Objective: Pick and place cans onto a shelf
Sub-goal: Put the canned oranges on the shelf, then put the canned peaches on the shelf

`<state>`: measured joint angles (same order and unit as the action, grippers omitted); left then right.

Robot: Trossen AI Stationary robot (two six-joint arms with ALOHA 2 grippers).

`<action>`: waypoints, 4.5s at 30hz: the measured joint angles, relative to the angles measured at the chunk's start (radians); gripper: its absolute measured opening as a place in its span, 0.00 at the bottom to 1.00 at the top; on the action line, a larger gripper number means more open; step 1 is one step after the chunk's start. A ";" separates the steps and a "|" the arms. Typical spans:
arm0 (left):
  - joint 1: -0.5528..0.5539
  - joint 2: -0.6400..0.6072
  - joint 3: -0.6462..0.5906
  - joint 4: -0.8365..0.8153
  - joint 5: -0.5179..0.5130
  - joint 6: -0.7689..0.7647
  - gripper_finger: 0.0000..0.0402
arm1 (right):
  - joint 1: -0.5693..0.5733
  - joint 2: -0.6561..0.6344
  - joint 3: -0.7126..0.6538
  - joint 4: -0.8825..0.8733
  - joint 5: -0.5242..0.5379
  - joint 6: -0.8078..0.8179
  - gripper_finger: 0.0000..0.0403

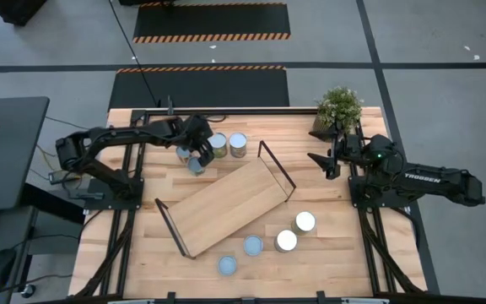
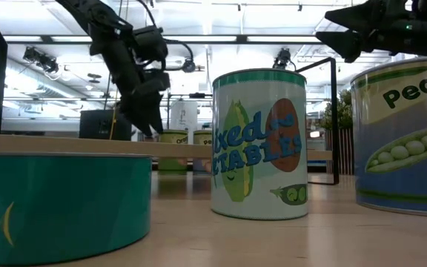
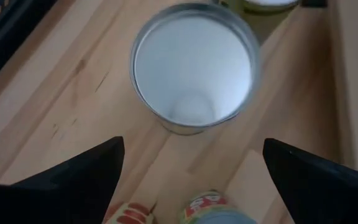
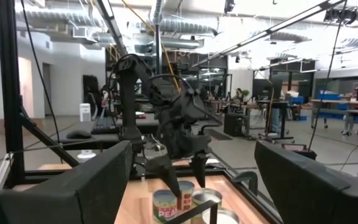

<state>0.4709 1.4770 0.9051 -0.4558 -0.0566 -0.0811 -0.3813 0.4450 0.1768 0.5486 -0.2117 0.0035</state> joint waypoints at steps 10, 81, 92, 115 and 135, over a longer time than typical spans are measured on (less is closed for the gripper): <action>-0.004 0.114 0.000 0.129 -0.043 0.022 0.97 | 0.000 0.000 0.000 0.004 0.000 -0.006 0.87; -0.537 0.429 0.647 -0.014 -0.008 -0.083 0.82 | 0.001 0.003 0.000 -0.004 0.009 0.004 0.87; -0.557 0.504 0.709 -0.047 -0.030 0.067 0.82 | 0.002 0.005 0.000 -0.005 0.008 0.004 0.87; -0.559 0.529 0.739 -0.071 -0.084 0.221 0.98 | 0.004 0.006 0.000 -0.003 0.008 0.004 0.87; -0.580 0.526 0.921 -0.503 -0.195 0.150 0.98 | 0.005 0.006 0.000 -0.011 0.008 0.004 0.87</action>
<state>-0.1087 2.0029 1.8263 -0.9586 -0.2516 0.0687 -0.3759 0.4515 0.1768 0.5377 -0.2039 0.0078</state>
